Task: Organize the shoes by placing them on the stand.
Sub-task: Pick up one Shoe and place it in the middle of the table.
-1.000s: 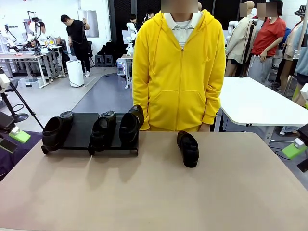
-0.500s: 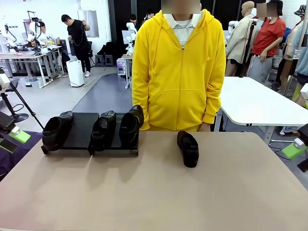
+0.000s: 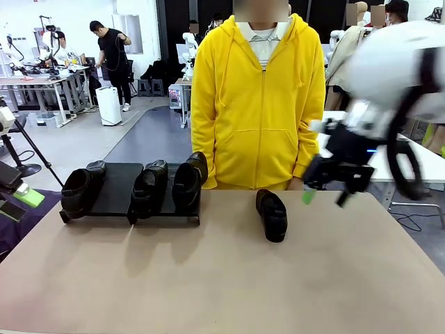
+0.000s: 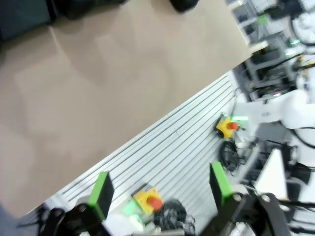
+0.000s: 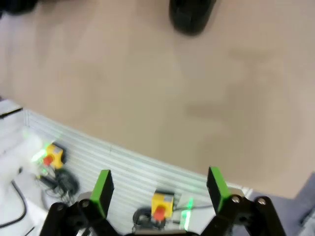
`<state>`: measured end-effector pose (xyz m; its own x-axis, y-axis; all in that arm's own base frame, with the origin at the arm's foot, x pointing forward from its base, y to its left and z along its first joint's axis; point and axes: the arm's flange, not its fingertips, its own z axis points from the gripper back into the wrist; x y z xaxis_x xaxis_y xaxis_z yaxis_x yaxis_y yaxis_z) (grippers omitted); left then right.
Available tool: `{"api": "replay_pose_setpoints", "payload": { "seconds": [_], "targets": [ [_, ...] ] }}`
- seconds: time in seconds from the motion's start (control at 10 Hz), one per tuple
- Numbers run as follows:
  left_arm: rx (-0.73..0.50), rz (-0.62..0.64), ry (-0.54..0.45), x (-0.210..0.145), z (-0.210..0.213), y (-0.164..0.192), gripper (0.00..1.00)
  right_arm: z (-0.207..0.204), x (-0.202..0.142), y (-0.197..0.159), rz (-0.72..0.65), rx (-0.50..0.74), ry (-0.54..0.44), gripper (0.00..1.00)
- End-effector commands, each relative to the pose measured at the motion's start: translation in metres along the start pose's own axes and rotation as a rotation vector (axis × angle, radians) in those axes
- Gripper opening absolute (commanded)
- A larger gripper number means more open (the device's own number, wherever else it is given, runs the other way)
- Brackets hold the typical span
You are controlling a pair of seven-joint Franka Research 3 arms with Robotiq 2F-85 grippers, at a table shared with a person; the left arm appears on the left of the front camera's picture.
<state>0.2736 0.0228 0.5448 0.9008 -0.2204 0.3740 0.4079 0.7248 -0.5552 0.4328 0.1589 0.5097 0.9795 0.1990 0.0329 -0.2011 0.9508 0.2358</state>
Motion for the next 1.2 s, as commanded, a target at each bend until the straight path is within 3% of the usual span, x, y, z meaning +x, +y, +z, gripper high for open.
{"api": "replay_pose_setpoints", "payload": {
  "seconds": [0.0,0.1,0.3,0.7,1.1],
  "targets": [
    [-0.017,0.000,-0.006,0.000,0.000,-0.001,1.00,-0.017,0.081,0.013,-0.056,-0.033,0.016,1.00],
    [-0.017,0.000,-0.006,0.000,0.000,-0.001,1.00,-0.037,0.103,0.029,-0.121,-0.002,-0.088,1.00],
    [-0.017,0.000,-0.006,0.000,0.000,-0.001,1.00,-0.062,0.120,0.038,-0.104,-0.046,-0.062,1.00],
    [-0.017,0.000,-0.006,0.000,0.000,-0.001,1.00,-0.057,0.107,0.025,-0.083,-0.003,-0.047,1.00],
    [-0.017,0.000,-0.006,0.000,0.000,-0.001,1.00,-0.117,0.180,0.014,-0.044,-0.063,0.021,1.00]
  ]
}}
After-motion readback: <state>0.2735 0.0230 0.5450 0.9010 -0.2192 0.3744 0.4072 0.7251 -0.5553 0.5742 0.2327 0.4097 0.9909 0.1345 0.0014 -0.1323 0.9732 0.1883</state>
